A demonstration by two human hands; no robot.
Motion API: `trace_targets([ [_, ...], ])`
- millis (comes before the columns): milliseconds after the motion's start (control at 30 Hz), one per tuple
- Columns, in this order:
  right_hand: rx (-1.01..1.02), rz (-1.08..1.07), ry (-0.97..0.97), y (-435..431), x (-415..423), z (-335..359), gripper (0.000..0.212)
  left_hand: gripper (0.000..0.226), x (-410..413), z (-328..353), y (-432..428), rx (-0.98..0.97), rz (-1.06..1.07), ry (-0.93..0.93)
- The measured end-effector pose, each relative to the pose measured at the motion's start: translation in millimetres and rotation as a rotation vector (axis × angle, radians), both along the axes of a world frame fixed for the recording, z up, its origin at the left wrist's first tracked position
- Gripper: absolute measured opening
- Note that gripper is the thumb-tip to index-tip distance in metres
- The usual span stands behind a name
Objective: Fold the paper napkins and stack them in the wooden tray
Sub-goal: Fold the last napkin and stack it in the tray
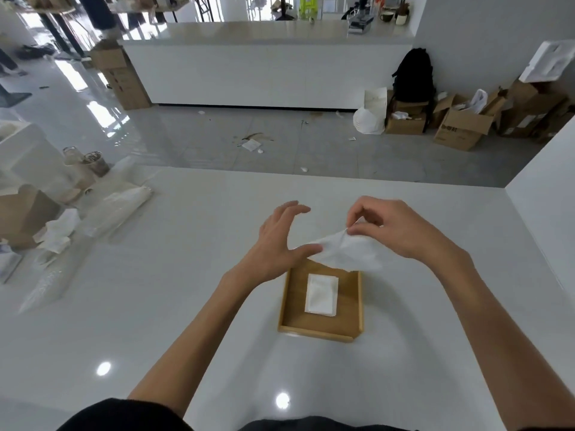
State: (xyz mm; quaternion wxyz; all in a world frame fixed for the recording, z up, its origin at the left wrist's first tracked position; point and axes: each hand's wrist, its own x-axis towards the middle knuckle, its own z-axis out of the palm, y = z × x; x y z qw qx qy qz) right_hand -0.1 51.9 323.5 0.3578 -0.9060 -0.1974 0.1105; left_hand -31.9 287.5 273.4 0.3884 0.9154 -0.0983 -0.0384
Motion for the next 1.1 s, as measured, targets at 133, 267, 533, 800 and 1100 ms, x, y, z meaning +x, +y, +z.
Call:
trace_targets([
  [133, -0.199, 0.230, 0.038, 21.3, 6.7, 40.2, 0.011, 0.039, 0.0, 3.6, -30.1, -0.182, -0.225, 0.185],
  [267, -0.086, 0.193, -0.018, 14.8, 13.0, 41.9, 0.011, 0.017, -8.2, 5.3, -41.1, -0.512, -0.157, 0.260],
  [533, 0.677, -0.353, 0.569, -12.3, -15.2, -34.8, 0.081, 0.018, -9.1, 6.8, -29.1, -0.785, 0.092, 0.252],
  [800, 0.820, -0.464, 0.531, 10.5, -39.5, -72.2, 0.024, 0.023, -10.9, -5.7, -23.9, -0.659, 0.114, 0.259],
  [1100, 0.787, -0.546, 0.341, 11.1, -42.5, -71.8, 0.017, 0.040, -8.6, -14.7, -6.7, -0.649, -0.014, 0.355],
])
